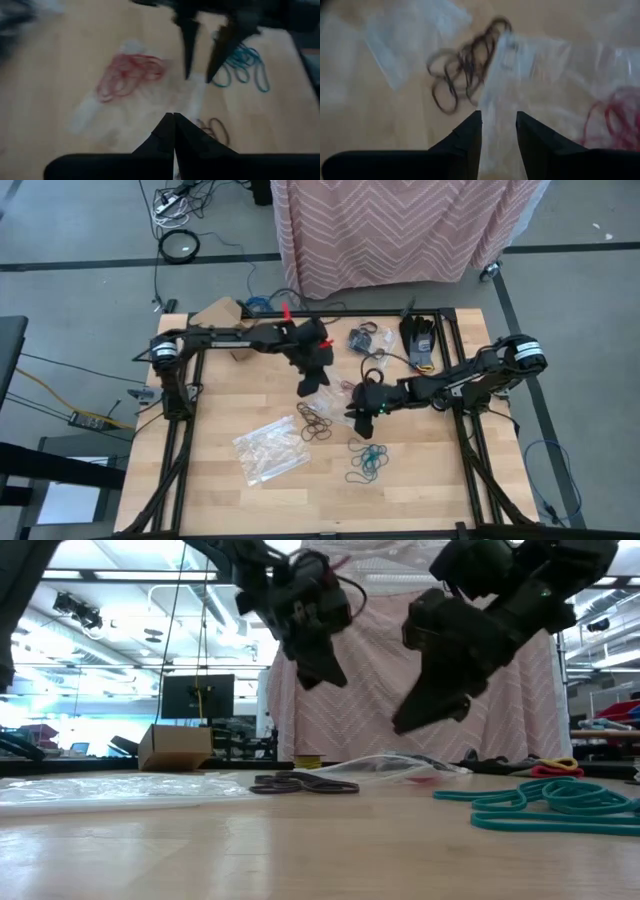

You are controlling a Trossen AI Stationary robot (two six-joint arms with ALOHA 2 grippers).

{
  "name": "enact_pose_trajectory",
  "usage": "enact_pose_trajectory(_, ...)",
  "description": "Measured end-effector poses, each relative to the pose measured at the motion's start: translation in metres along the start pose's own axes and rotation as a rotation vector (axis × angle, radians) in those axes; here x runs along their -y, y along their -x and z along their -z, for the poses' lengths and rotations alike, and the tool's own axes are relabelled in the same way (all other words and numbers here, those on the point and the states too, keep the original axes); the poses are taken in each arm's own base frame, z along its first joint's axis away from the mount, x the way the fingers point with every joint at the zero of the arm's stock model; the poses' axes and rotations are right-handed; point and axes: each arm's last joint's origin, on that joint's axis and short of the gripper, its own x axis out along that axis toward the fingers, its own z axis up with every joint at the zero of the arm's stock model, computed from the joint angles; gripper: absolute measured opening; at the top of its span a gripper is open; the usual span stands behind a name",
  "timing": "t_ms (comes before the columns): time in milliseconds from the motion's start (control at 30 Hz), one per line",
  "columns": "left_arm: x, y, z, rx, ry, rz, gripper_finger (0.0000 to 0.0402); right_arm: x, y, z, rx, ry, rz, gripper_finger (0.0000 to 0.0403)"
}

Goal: Sort rubber bands
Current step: Close the transparent zip bag

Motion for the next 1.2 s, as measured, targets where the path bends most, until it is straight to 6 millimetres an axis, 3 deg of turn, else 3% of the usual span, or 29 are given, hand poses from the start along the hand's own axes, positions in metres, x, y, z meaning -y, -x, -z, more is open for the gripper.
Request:
enact_pose_trajectory(100,-0.003,0.018,-0.005,0.057,0.021,-0.005,0.0009,-0.007,-0.003,0.0,-0.056,0.073,0.08,0.0111)
enact_pose_trajectory(233,-0.002,0.06,-0.027,0.318,0.018,0.155,0.0009,-0.017,-0.01,-0.011,-0.126,0.244,0.117,0.0111)
enact_pose_trajectory(333,0.001,0.09,-0.035,0.42,0.006,0.11,0.0009,-0.024,-0.011,-0.024,-0.131,0.313,0.148,0.0111)
enact_pose_trajectory(500,0.01,0.122,-0.035,0.484,-0.016,0.03,0.0009,-0.031,-0.019,-0.037,-0.108,0.387,0.146,0.0112)
enact_pose_trajectory(633,0.016,0.131,-0.026,0.509,-0.008,-0.002,0.0009,-0.033,-0.025,-0.033,-0.119,0.377,0.125,0.0119)
enact_pose_trajectory(900,0.019,0.124,0.004,0.478,0.062,-0.038,0.001,-0.034,-0.036,-0.022,-0.152,0.36,0.126,0.0146)
enact_pose_trajectory(1033,0.019,0.121,0.007,0.484,0.084,-0.034,0.001,-0.034,-0.049,-0.016,-0.157,0.336,0.131,0.0159)
enact_pose_trajectory(1200,0.019,0.123,0.006,0.495,0.087,-0.034,0.001,-0.028,-0.053,-0.003,-0.195,0.337,0.322,0.015)
